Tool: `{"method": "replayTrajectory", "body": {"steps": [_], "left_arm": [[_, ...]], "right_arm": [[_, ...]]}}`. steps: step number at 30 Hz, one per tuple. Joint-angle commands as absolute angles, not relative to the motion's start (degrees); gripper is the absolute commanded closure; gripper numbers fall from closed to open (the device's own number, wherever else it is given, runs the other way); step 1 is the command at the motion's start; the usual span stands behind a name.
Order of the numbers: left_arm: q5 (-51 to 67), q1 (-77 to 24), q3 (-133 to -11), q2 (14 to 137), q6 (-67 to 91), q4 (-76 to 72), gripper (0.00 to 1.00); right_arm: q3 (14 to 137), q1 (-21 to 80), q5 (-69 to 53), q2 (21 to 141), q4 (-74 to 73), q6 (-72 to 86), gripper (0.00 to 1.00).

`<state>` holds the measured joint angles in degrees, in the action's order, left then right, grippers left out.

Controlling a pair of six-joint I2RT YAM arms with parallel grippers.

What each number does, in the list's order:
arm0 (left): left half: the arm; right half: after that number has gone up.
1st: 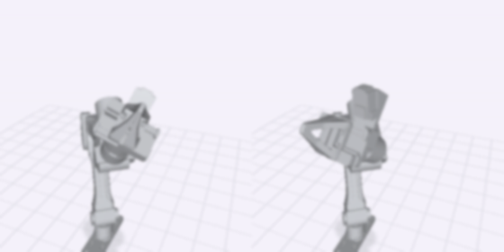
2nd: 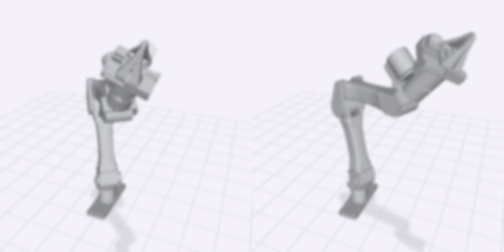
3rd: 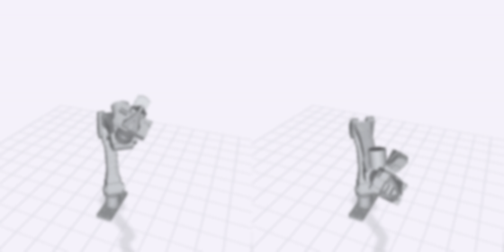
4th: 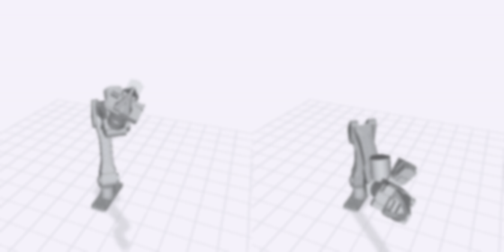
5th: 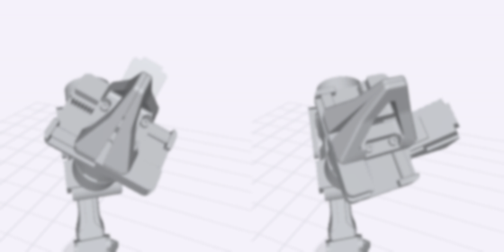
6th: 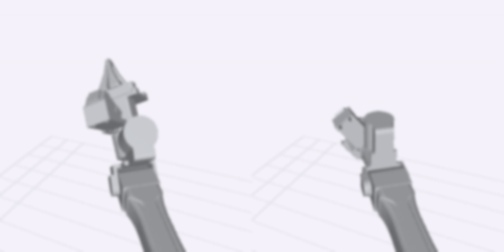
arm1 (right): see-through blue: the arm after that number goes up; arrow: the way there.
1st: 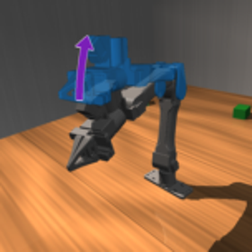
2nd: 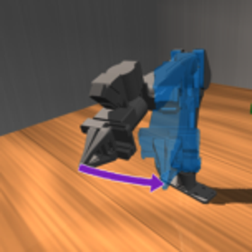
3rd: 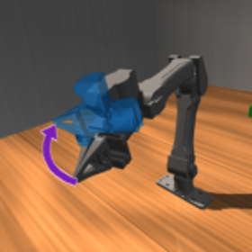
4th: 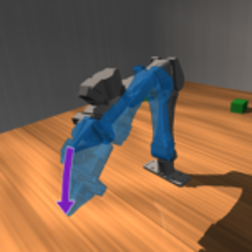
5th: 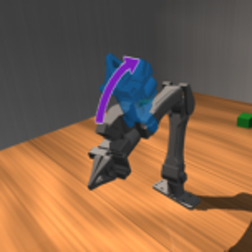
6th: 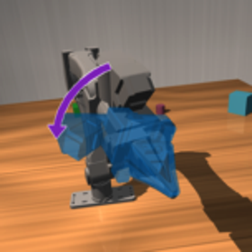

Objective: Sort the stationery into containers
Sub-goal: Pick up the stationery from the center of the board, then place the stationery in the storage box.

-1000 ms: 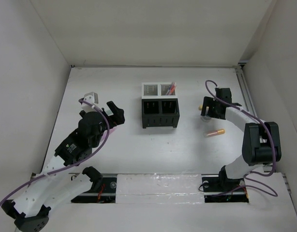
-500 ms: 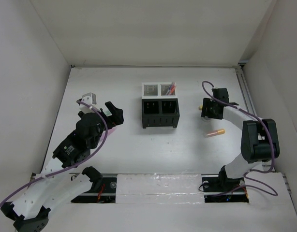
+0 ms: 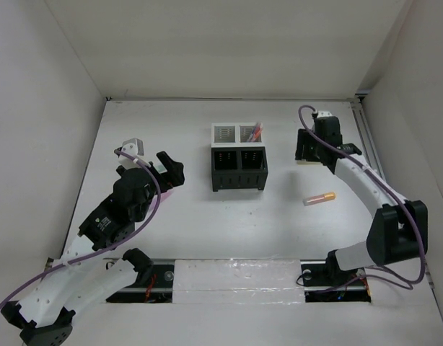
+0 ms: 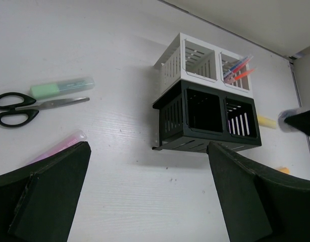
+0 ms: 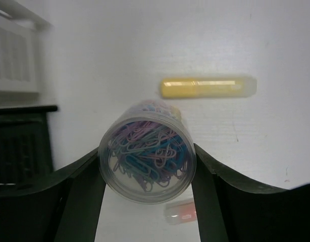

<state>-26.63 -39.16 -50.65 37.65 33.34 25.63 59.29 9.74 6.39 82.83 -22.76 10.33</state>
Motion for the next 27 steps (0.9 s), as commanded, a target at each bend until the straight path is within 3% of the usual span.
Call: {"method": "replayTrajectory", "body": {"steps": [1,5,9,12,18,22,27], "left_arm": [[-27.6,-39.29,-52.73,37.18,33.05,25.05,0.0],[-28.92,-39.29,-52.73,37.18,34.18,25.58,0.0],[-30.05,-39.29,-52.73,37.18,34.19,26.1,0.0],[-31.2,-39.29,-52.73,37.71,34.72,26.63,0.0],[-32.26,-39.29,-53.35,38.84,34.72,27.25,0.0],[-32.26,-39.29,-53.35,38.85,35.24,27.25,0.0],[-32.78,-39.29,-53.35,38.32,35.24,27.25,0.0]], "right_arm": [[68.01,13.26,8.0,77.7,-22.49,10.9,1.0],[74.35,17.57,0.29,78.92,-18.65,10.2,1.0],[81.54,21.52,-17.81,86.55,-10.65,9.67,1.0],[91.91,27.93,-15.92,95.51,-12.9,6.17,1.0],[110.62,31.11,-14.68,111.85,-20.82,3.78,1.0],[116.27,32.95,-15.82,117.67,-23.72,1.06,1.0],[111.98,32.96,-13.18,116.99,-20.93,1.05,1.0]]}}
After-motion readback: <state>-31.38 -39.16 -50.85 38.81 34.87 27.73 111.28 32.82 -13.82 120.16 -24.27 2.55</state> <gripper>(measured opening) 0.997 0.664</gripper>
